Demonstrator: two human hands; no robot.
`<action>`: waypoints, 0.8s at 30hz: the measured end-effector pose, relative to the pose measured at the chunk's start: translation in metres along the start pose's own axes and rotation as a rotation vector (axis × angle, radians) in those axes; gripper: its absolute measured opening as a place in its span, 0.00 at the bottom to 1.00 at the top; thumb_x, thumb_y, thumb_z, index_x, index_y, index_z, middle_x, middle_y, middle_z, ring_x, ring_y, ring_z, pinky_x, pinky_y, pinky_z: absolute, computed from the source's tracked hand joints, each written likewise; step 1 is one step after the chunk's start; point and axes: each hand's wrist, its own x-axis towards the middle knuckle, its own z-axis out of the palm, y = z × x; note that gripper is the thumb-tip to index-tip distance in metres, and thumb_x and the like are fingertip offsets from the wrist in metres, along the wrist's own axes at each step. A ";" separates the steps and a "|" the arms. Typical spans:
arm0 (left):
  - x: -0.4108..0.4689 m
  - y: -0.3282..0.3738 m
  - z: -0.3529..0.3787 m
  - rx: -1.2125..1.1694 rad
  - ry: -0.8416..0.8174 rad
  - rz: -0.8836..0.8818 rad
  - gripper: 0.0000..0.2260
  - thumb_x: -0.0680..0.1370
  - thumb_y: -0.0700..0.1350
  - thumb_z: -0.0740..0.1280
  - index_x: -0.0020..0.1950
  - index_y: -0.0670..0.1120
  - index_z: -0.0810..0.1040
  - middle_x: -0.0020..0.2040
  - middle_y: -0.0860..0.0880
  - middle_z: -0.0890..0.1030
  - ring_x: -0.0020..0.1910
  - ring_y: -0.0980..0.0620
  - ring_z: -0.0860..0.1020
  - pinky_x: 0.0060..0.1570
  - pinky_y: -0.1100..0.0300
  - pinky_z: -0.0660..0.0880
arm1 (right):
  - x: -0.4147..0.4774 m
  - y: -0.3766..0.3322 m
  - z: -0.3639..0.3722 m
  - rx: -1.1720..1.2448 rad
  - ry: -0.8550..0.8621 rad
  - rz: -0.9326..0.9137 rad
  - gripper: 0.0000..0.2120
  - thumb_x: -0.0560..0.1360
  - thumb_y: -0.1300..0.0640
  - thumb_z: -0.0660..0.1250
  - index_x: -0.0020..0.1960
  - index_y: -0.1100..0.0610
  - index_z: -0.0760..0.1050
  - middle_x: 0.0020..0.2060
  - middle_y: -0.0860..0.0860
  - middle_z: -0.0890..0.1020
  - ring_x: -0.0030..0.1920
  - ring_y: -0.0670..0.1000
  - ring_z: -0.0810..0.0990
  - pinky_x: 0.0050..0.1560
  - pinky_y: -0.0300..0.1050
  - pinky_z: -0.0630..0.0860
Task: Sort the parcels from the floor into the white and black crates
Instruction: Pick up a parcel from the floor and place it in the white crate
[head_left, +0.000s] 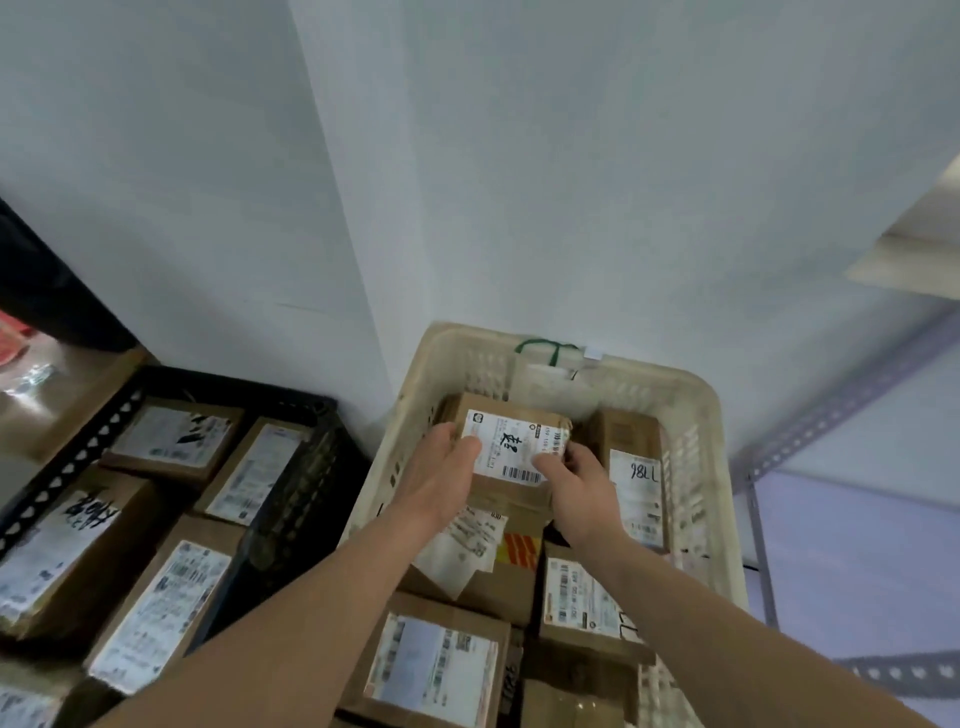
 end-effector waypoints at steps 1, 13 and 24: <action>0.013 -0.002 0.001 -0.008 -0.009 0.020 0.11 0.82 0.51 0.57 0.55 0.54 0.79 0.50 0.55 0.83 0.50 0.55 0.81 0.48 0.55 0.78 | 0.013 -0.001 0.005 0.021 -0.007 0.007 0.19 0.75 0.43 0.68 0.64 0.47 0.77 0.54 0.45 0.84 0.53 0.50 0.82 0.60 0.58 0.79; 0.076 -0.070 0.023 0.385 -0.053 -0.022 0.31 0.79 0.48 0.62 0.81 0.56 0.56 0.83 0.52 0.44 0.81 0.46 0.50 0.79 0.45 0.54 | 0.093 0.043 0.060 0.210 -0.123 0.070 0.41 0.63 0.53 0.71 0.73 0.32 0.67 0.60 0.45 0.83 0.61 0.53 0.82 0.63 0.58 0.79; 0.076 -0.059 0.002 0.268 -0.041 0.055 0.22 0.77 0.45 0.61 0.72 0.55 0.71 0.78 0.55 0.59 0.75 0.51 0.63 0.72 0.45 0.69 | 0.095 0.030 0.062 0.163 -0.246 0.144 0.44 0.70 0.63 0.70 0.77 0.33 0.60 0.61 0.52 0.83 0.59 0.55 0.83 0.63 0.58 0.79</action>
